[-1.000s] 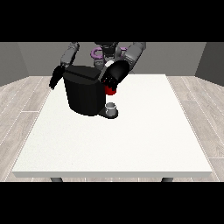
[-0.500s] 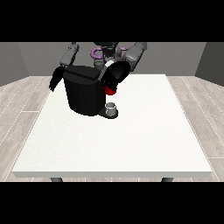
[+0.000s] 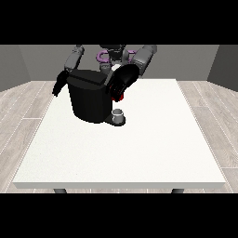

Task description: Insert the coffee pod into the coffee machine and close the lid

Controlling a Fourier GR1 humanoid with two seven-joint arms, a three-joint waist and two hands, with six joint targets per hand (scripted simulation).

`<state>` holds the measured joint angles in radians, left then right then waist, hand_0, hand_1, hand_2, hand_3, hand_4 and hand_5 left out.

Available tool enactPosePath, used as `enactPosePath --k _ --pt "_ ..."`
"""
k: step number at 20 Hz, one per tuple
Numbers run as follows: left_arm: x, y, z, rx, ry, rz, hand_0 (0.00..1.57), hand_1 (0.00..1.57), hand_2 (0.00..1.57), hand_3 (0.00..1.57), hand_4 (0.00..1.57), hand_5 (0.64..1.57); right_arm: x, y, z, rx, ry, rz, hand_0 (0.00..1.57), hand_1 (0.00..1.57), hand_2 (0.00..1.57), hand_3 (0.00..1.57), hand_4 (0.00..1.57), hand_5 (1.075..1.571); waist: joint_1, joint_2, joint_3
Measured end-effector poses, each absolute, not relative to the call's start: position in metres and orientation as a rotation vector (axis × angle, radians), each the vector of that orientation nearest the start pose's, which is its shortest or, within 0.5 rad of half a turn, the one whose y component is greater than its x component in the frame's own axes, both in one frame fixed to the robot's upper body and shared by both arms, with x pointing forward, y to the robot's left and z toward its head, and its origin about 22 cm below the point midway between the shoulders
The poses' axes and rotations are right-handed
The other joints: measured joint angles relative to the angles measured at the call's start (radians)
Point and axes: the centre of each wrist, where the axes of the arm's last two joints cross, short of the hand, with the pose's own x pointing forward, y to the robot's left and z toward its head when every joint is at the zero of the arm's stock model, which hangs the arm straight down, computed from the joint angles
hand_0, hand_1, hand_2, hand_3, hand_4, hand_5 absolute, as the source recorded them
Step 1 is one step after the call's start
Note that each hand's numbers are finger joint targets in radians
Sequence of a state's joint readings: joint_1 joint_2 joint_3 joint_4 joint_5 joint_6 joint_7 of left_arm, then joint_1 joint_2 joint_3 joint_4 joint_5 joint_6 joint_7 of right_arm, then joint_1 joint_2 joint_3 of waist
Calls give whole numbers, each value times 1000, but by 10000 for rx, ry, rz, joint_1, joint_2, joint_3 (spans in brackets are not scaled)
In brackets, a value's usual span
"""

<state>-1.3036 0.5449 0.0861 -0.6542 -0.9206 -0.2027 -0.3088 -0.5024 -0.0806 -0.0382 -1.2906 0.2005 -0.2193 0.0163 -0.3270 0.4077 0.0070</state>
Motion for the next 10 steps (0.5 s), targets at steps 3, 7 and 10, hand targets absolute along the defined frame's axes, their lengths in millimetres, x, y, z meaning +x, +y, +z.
enactPosePath --k 3,7,10 --pt "455 274 304 9924 -17494 -12172 0 0 432 326 0 1571 351 -197 73 -2785 -17527 1482 0 0 0 0 0 1571 -12 -216 -27" --pt "457 276 294 9773 -17145 -12094 0 0 221 146 0 1571 348 -193 69 -2653 -17254 1475 0 0 0 0 0 1571 102 -534 -47" --pt "458 282 272 9291 -16648 -11995 0 0 0 0 0 1571 341 -204 53 -2630 -16796 1419 0 0 0 0 0 1571 330 -1083 -57"
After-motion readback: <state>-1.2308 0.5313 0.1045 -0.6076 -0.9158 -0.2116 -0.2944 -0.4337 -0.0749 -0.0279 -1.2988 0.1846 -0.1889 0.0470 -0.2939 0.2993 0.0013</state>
